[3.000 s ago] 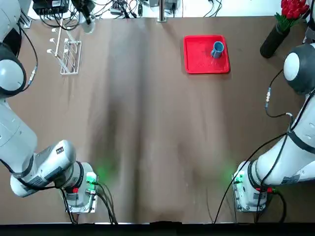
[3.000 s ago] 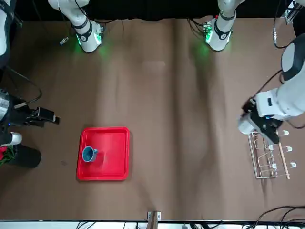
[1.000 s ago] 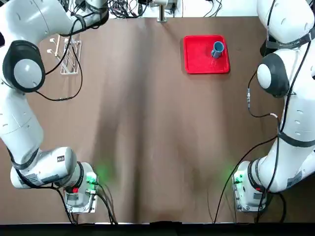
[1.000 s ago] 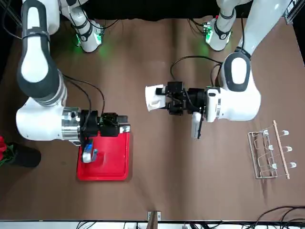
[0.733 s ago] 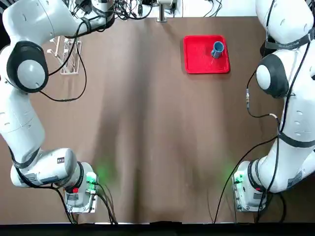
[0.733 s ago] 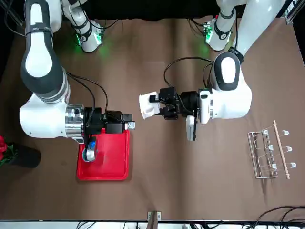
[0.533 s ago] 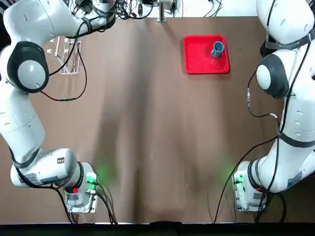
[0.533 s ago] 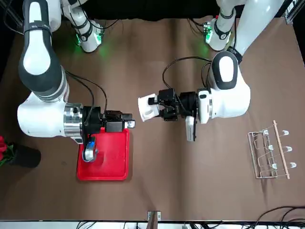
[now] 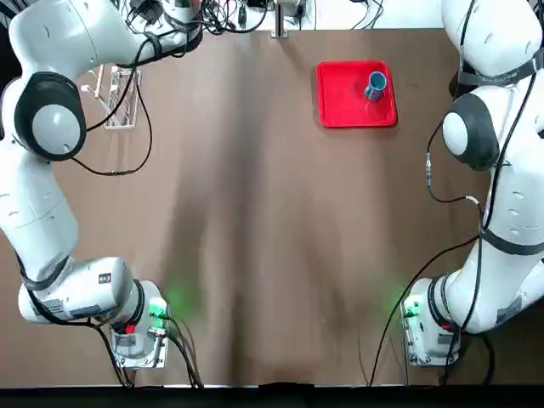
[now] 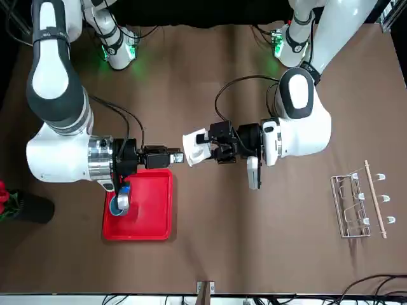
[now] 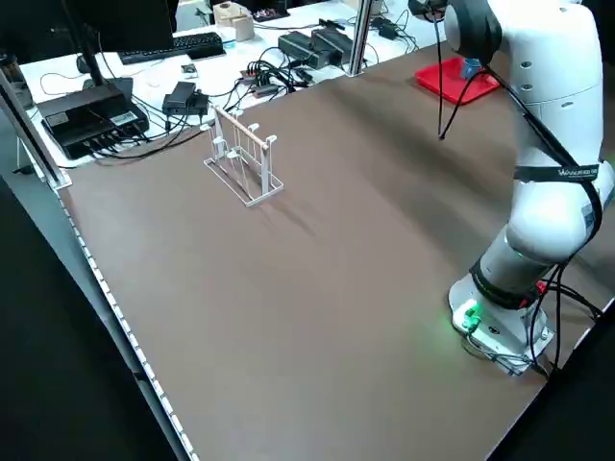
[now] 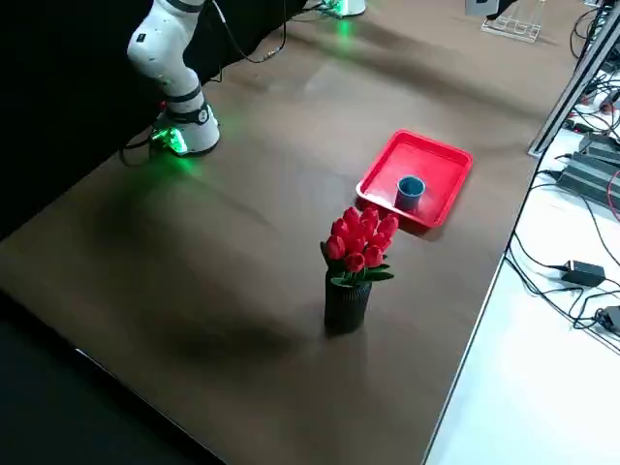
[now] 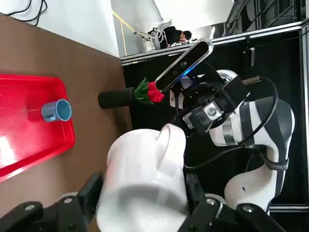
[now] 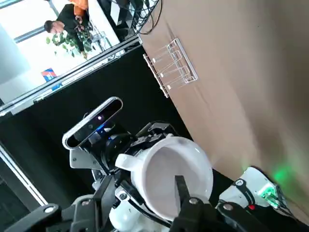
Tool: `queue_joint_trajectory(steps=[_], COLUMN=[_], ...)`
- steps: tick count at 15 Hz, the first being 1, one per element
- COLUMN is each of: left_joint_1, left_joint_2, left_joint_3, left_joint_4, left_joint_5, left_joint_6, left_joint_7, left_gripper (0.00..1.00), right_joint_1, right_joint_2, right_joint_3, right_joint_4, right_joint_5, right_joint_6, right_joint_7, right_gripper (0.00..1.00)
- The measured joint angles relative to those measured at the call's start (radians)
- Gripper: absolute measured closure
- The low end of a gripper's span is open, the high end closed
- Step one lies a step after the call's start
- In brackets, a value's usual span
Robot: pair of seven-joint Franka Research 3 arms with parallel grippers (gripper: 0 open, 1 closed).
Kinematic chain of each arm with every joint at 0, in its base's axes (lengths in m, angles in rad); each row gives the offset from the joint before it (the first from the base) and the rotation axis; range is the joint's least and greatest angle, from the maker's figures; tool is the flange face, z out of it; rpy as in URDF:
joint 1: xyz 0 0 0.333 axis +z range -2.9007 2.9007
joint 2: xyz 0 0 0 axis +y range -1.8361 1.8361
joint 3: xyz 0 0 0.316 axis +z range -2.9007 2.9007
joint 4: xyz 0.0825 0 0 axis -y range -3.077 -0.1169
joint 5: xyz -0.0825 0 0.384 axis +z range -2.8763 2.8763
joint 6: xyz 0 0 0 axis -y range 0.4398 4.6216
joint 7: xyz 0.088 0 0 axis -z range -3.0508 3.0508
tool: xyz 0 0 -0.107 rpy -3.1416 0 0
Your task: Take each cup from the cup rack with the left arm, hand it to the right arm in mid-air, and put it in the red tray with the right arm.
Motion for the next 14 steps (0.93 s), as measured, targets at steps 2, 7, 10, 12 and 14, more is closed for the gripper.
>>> queue_joint_trajectory(steps=[2,7,10,12,14], left_joint_1=[0.0,0.0,0.0,0.0,0.0], left_joint_2=[0.0,0.0,0.0,0.0,0.0], left_joint_3=[0.0,0.0,0.0,0.0,0.0], left_joint_4=[0.0,0.0,0.002,0.003,0.003], left_joint_5=[0.0,0.0,-0.003,-0.003,-0.003], left_joint_6=[0.001,0.001,0.001,0.001,0.001], left_joint_7=[0.0,-0.001,-0.001,-0.001,-0.001], left_gripper=[0.26,0.26,0.26,0.26,0.26], right_joint_1=[-0.001,0.0,0.0,0.0,0.001], right_joint_2=[0.0,0.001,0.001,0.002,0.003], right_joint_3=[0.014,0.03,0.032,0.037,0.039], right_joint_4=[0.0,-0.001,-0.002,-0.002,-0.003], right_joint_5=[0.0,0.0,0.0,0.0,0.0], right_joint_6=[0.0,-0.014,-0.017,-0.016,-0.016], right_joint_7=[-0.043,-0.079,-0.09,-0.094,-0.095], right_gripper=[0.49,0.63,0.73,0.74,0.74])
